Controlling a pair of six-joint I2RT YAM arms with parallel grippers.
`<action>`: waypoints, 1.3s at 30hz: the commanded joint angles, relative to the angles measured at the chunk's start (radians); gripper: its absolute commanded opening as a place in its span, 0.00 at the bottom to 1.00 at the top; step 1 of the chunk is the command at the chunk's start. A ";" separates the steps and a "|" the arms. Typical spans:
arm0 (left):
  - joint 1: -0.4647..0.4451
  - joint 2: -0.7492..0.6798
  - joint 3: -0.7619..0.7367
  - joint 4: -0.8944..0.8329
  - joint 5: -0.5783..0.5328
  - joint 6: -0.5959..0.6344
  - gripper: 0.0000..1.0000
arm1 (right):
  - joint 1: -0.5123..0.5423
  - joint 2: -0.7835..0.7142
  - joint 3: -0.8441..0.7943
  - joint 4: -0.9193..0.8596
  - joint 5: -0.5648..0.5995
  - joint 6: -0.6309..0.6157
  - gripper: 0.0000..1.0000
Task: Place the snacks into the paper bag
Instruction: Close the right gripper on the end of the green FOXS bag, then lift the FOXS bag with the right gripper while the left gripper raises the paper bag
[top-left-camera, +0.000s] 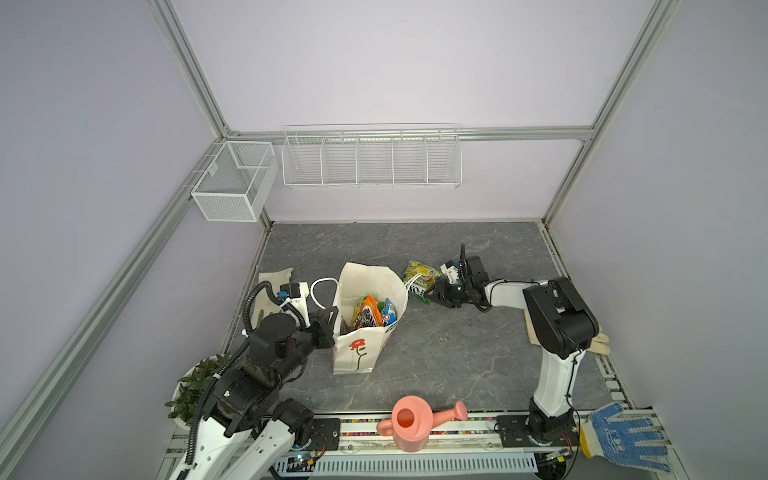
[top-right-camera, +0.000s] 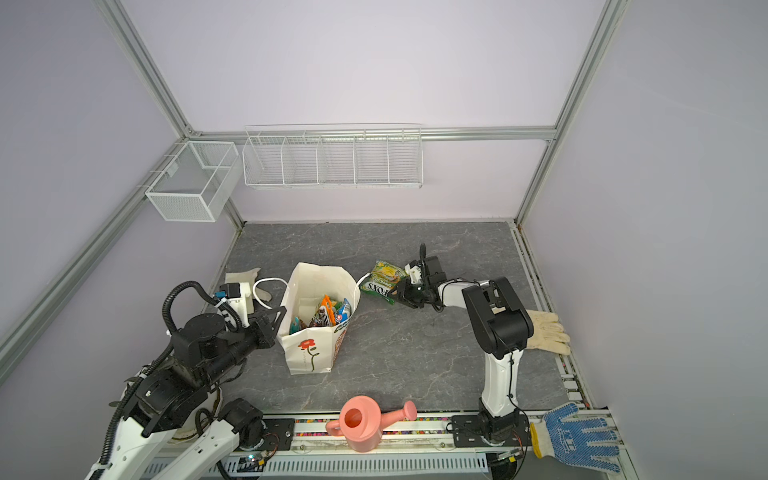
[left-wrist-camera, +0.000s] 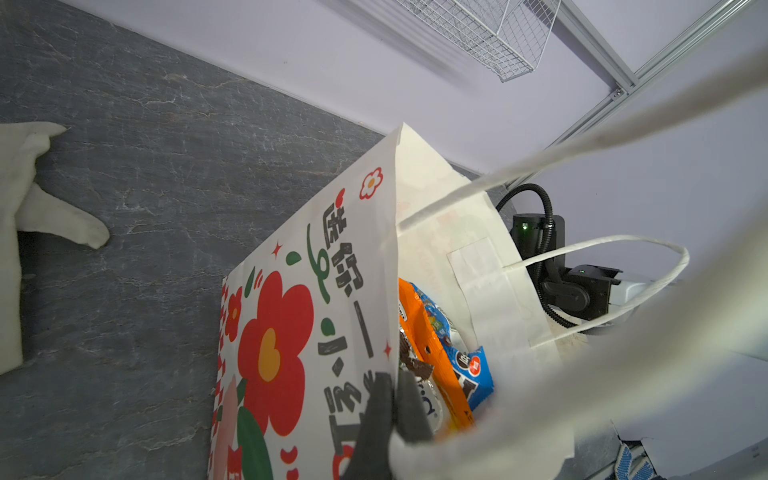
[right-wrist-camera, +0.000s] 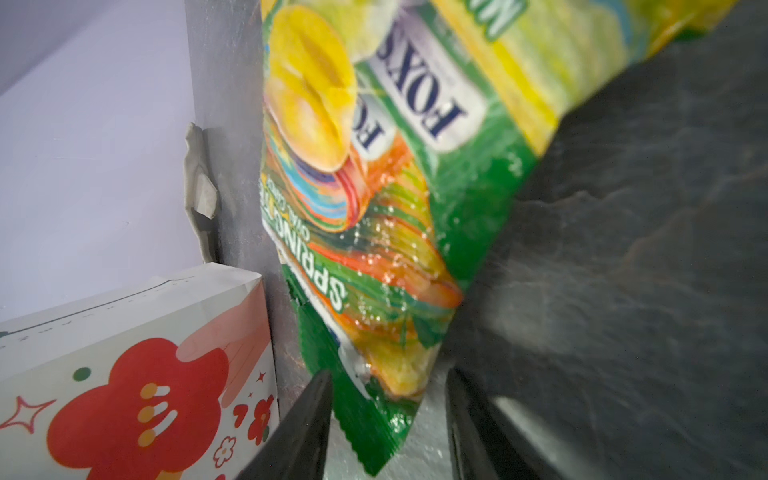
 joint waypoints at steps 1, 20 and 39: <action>-0.001 -0.012 0.004 -0.012 -0.013 0.006 0.00 | 0.012 0.029 0.012 -0.002 0.013 0.013 0.46; -0.001 -0.011 0.013 -0.009 -0.010 0.008 0.00 | 0.042 0.005 0.021 -0.032 0.045 0.002 0.09; -0.001 -0.008 0.012 0.001 0.000 -0.004 0.00 | 0.081 -0.238 -0.006 -0.153 0.115 -0.077 0.07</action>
